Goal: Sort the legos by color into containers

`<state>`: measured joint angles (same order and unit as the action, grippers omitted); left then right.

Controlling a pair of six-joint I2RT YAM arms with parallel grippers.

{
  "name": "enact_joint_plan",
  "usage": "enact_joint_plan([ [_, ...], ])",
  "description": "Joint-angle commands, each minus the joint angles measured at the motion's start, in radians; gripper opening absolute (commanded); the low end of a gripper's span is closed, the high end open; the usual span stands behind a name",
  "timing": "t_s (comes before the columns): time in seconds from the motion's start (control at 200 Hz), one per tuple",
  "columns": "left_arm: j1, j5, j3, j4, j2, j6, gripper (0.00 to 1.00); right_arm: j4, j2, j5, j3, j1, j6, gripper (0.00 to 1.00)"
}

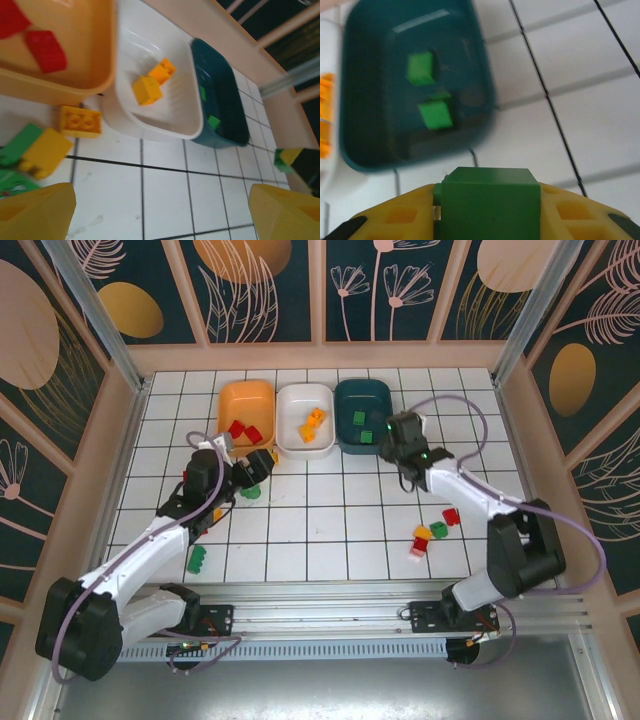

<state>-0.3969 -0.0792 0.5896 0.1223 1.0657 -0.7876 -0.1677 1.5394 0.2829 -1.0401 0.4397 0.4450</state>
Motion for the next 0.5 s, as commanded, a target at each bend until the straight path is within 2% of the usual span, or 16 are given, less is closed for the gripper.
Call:
enact_joint_plan([
  [0.0,-0.002,0.211,-0.010,-0.126,-0.090,-0.048,0.96,0.039,0.169,-0.023,-0.156,0.004,-0.106,0.39],
  [0.12,-0.003,0.296,-0.024,-0.202,-0.165,-0.055,0.99,-0.011,0.366,-0.051,-0.389,-0.008,-0.133,0.40],
  [0.25,-0.002,0.307,-0.034,-0.262,-0.201,-0.068,0.98,-0.081,0.542,-0.094,-0.582,-0.033,-0.120,0.41],
  [0.355,-0.002,0.304,-0.040,-0.280,-0.218,-0.069,0.99,-0.133,0.627,-0.111,-0.687,-0.043,-0.126,0.43],
  [0.405,-0.002,0.302,-0.043,-0.279,-0.222,-0.069,0.99,-0.158,0.648,-0.120,-0.728,-0.043,-0.129,0.47],
  [0.45,-0.002,0.297,-0.043,-0.275,-0.222,-0.070,0.98,-0.182,0.657,-0.114,-0.756,-0.042,-0.129,0.56],
  [0.495,-0.002,0.292,-0.038,-0.271,-0.218,-0.069,0.98,-0.188,0.647,-0.102,-0.765,-0.041,-0.132,0.61],
])
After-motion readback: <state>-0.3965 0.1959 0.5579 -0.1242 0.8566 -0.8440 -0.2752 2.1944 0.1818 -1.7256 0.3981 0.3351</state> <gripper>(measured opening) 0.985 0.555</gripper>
